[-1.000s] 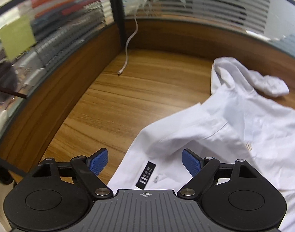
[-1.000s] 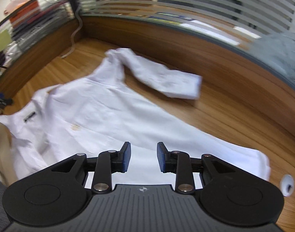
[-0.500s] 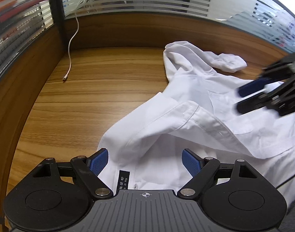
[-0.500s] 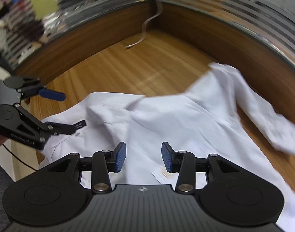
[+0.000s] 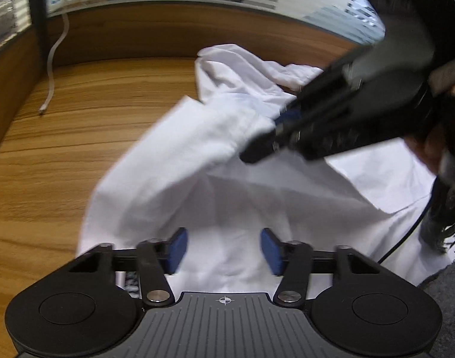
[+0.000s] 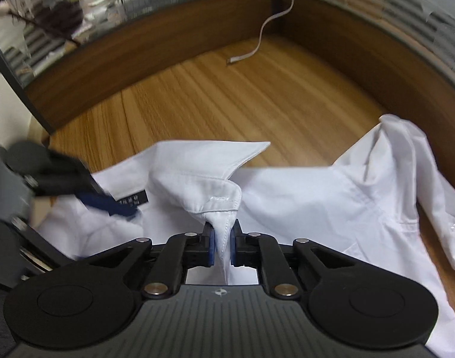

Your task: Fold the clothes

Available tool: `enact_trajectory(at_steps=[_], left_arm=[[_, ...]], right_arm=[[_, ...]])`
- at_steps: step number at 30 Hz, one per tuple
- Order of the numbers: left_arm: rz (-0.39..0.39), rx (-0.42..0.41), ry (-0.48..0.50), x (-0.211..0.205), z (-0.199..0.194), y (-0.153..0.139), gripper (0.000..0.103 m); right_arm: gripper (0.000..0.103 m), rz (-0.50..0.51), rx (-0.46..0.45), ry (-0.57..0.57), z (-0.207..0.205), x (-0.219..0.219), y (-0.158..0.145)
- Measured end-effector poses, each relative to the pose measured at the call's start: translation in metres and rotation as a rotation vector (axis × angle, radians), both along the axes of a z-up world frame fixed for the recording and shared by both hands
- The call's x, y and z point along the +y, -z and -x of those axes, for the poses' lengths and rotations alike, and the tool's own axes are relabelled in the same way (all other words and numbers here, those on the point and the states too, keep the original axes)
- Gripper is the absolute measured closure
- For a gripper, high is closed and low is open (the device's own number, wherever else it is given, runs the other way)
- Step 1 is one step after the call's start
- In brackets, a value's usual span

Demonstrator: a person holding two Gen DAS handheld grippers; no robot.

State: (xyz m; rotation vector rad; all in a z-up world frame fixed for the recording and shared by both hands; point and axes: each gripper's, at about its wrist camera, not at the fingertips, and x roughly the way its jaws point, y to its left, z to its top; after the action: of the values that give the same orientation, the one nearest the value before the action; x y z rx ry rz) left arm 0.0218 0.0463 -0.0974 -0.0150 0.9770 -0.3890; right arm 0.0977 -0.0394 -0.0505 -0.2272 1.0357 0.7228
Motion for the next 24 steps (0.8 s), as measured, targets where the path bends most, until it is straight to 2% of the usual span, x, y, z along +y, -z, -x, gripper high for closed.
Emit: enact_trajectory(at_steps=[3,4,6,9,10,14,18,21,23,24], left_arm=[[0.026,0.0,-0.009,-0.015,-0.013,0.009,0.067],[0.03,-0.004,-0.023,-0.02,-0.018,0.011,0.073],[-0.019,-0.046,-0.105,-0.026,-0.024,0.013,0.077],[-0.117,-0.114,-0.245,-0.027,-0.029,0.012,0.097],[-0.139,-0.131,-0.283,-0.025,-0.028,0.01,0.099],[-0.17,-0.129,-0.242,-0.019,-0.016,0.007,0.098],[-0.085,-0.084,-0.164,0.001,0.0,-0.008,0.088],[-0.016,-0.104,-0.156,0.025,0.013,-0.032,0.081],[0.034,-0.131,-0.184,0.037,0.017,-0.044,0.068],[0.059,-0.145,-0.201,0.043,0.019,-0.051,0.065]], right_arm=[[0.093,-0.035,-0.017,0.033,0.003,-0.012,-0.015],[0.093,-0.049,-0.019,0.048,0.004,-0.017,-0.02],[0.093,-0.076,-0.016,0.081,0.006,-0.028,-0.028],[0.093,-0.108,0.001,0.13,0.01,-0.042,-0.033],[0.093,-0.115,0.009,0.141,0.012,-0.045,-0.032],[0.094,-0.115,0.052,0.174,0.017,-0.049,-0.018],[0.094,-0.065,0.12,0.155,0.021,-0.047,0.011],[0.094,-0.023,0.184,0.12,0.024,-0.046,0.035],[0.094,-0.002,0.225,0.098,0.027,-0.047,0.048],[0.094,0.009,0.241,0.088,0.028,-0.048,0.054]])
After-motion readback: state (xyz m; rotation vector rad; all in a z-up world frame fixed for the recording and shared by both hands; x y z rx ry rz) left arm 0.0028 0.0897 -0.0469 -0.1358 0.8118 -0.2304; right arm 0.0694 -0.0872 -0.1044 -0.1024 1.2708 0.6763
